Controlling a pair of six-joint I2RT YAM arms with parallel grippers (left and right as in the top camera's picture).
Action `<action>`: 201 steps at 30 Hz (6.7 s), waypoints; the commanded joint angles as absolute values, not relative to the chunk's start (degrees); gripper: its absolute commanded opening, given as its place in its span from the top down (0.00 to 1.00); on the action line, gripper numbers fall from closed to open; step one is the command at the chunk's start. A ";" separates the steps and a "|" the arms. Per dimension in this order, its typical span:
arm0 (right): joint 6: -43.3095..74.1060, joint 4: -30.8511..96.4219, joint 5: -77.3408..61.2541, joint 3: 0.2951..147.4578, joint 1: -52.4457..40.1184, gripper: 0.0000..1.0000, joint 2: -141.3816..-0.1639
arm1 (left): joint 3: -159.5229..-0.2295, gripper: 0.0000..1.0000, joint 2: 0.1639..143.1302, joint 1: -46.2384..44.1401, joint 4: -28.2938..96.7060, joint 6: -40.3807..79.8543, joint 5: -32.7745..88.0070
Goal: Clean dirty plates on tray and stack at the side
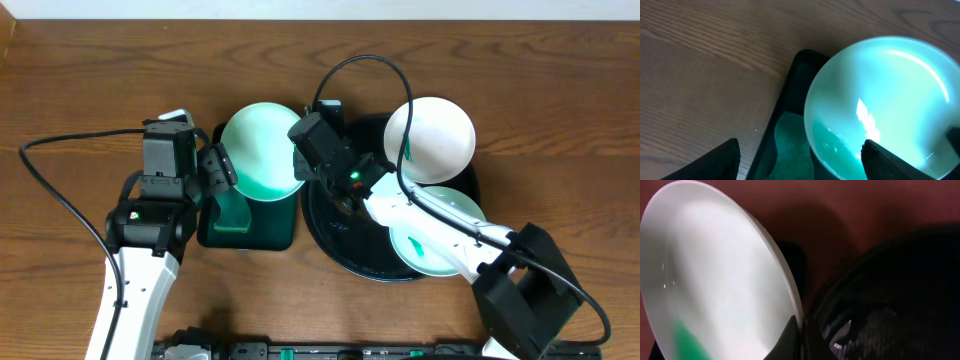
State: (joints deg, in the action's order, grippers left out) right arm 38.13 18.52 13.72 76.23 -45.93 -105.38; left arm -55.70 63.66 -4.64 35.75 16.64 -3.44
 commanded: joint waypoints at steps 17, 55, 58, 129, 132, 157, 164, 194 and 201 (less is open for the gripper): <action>-0.67 -2.48 24.43 77.10 -47.40 0.99 -105.23 | -57.12 0.22 63.99 -4.51 35.75 16.53 -4.75; -33.56 -23.81 47.13 77.10 -58.22 0.99 -105.23 | -57.12 0.22 63.99 -4.51 35.73 16.53 -4.75; -33.56 -23.79 47.18 77.10 -58.24 0.99 -105.23 | -57.12 0.22 63.99 -4.51 35.73 16.53 -4.75; -33.01 -23.05 47.20 77.10 -59.57 0.99 -105.23 | -57.12 0.22 63.99 -4.51 35.73 16.53 -4.75; -32.84 -23.14 48.51 77.10 -59.57 0.99 -105.23 | -57.12 0.22 63.99 -4.51 35.73 16.53 -4.75; 13.74 6.66 38.72 77.10 -51.35 0.99 -105.23 | -57.12 0.22 63.99 -4.51 35.73 16.53 -4.75; 17.30 6.66 38.72 77.10 -50.74 0.99 -103.37 | -57.12 0.22 63.99 -4.51 35.73 16.53 -4.75; 23.79 28.10 13.78 77.10 -21.69 0.99 -86.78 | -57.12 0.22 63.99 -4.51 35.73 16.53 -4.75; 23.79 31.44 6.92 77.10 -10.46 0.99 -86.78 | -57.12 0.22 63.99 -4.51 35.73 16.53 -4.75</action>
State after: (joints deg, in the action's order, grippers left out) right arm 22.83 30.57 11.75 76.49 -14.24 -88.01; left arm -55.72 63.66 -4.64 35.75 16.64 -3.81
